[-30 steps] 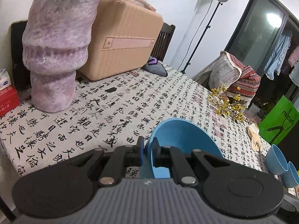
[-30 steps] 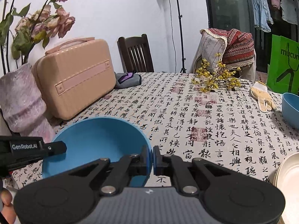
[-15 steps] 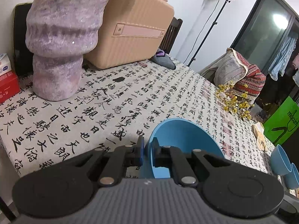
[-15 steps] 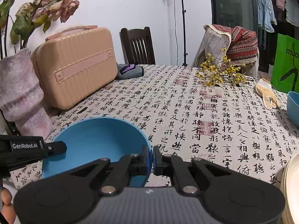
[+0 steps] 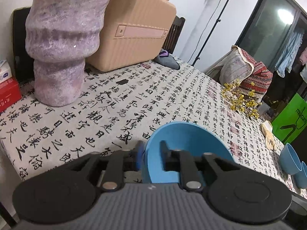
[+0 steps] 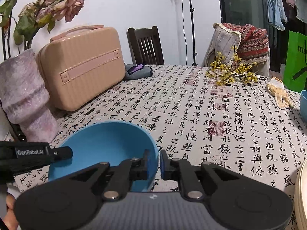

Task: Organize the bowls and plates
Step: 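Lower the bowls and open the left gripper while the right gripper opens, then move both open grippers back toward the remaining blue bowls and cream plate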

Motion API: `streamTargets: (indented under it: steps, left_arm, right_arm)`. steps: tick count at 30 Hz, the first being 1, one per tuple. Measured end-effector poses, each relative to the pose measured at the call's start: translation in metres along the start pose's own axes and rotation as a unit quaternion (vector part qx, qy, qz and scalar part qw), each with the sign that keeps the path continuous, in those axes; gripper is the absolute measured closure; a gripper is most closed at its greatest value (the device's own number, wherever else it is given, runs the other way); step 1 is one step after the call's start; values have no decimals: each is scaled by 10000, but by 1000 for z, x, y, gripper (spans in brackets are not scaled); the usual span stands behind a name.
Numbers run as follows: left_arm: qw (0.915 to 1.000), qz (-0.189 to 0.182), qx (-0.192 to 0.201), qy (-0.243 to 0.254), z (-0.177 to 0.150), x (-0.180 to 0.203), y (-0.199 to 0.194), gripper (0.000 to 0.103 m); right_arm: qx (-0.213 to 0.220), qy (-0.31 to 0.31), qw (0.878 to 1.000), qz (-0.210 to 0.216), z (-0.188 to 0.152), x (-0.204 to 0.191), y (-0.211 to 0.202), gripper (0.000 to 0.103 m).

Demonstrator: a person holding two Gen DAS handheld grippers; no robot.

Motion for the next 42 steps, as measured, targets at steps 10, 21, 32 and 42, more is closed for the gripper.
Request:
streamTargets:
  steps: [10, 21, 32, 42]
  left_arm:
    - [9965, -16, 548, 627, 3, 17, -23, 20]
    - [9849, -376, 1403, 939, -11, 24, -62, 0]
    - [9764, -471, 1756, 1164, -39, 26, -84, 0]
    - [9691, -698, 1957, 1331, -63, 32, -98, 0]
  right_arm:
    - [637, 341, 9973, 165, 1, 32, -35, 32]
    - [1282, 128, 9917, -54, -24, 64, -80, 0]
    - [1659, 80, 9858, -234, -51, 87, -120, 0]
    - [2054, -12, 9783, -282, -73, 105, -155, 0]
Point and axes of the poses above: each gripper's, at about its wrist camera, not at the fingertips, and y roughly the way its jaws point, x to its right, z to its top, the point moved 4 cm from there along y, roughly the way its jaws point, and after that the axes turned 4 degrees about z, right-handed, at the moved point
